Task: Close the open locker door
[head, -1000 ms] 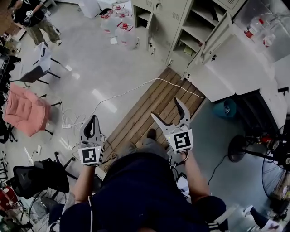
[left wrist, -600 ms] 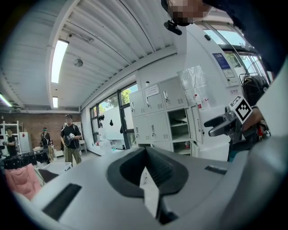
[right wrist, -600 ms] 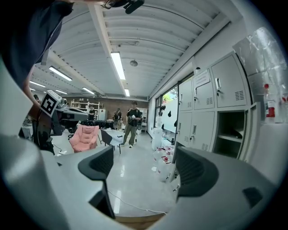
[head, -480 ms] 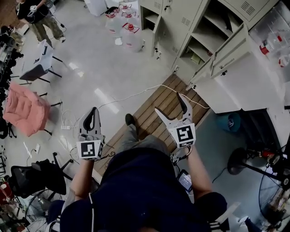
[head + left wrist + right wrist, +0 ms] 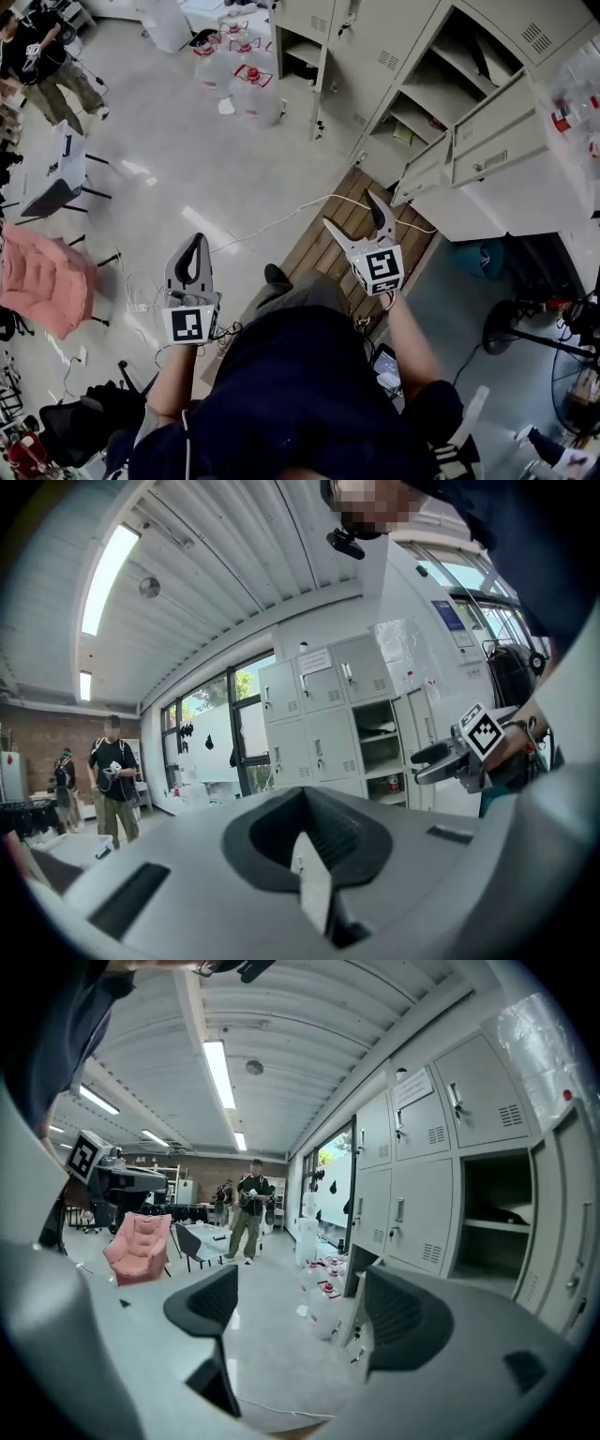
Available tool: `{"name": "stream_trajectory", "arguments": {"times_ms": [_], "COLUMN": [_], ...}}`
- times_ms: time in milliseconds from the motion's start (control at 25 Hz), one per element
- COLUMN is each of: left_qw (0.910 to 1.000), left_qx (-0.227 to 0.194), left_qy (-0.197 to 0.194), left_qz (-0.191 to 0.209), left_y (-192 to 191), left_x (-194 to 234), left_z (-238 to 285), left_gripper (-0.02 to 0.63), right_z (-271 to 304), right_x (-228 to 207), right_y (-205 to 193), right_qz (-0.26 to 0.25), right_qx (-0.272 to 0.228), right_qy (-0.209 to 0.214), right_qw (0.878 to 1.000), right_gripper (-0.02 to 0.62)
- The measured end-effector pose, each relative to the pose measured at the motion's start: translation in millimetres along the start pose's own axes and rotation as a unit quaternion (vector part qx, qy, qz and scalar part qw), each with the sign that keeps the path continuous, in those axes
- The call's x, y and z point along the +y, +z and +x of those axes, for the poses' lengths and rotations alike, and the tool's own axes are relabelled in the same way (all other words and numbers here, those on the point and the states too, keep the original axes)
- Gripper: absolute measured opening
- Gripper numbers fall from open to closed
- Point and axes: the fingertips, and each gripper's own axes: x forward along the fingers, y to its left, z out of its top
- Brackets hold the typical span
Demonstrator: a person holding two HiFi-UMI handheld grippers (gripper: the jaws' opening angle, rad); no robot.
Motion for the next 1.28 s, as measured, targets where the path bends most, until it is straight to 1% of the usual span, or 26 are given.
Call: {"name": "stream_trajectory", "arguments": {"times_ms": [200,360,440,640,720,880,1040,1120,1280], "left_qw": [0.9998,0.9996,0.9995,0.999,0.9985,0.9982,0.9981,0.998,0.9977], "left_qx": [-0.008,0.018,0.014,0.011,0.025,0.033,0.029,0.034,0.028], "left_qy": [-0.018,-0.016,-0.023,-0.028,-0.027,-0.037,-0.046,-0.047,-0.058], "left_qz": [0.008,0.012,0.014,0.034,0.04,0.035,0.03,0.025,0.022], "left_y": [-13,-36,-41,-69,-85,-100,-101,-106,-122], "left_x": [24,46,49,62,69,64,57,58,53], "left_z": [48,77,92,134,158,224,303,332,383], "left_gripper": [0.005,0.005,0.005,0.005,0.005,0.005,0.005,0.005,0.005], "right_z": [54,102,127,195,227,282,335,358,394], "right_x": [-29,-48,-58,-94,-110,-145,-186,-197,-204], "right_y": [-18,-40,-51,-89,-106,-149,-186,-200,-231], "right_qz": [0.009,0.016,0.012,0.01,0.011,0.013,0.021,0.021,0.019], "right_qx": [0.009,0.016,0.016,0.014,0.016,0.034,0.056,0.066,0.097], "right_qy": [-0.026,-0.033,-0.029,-0.012,0.0,0.027,0.047,0.06,0.093], "right_qw": [1.0,0.999,0.999,1.0,1.0,0.999,0.997,0.996,0.991], "right_gripper": [0.417,0.413,0.41,0.388,0.385,0.368,0.352,0.336,0.329]}}
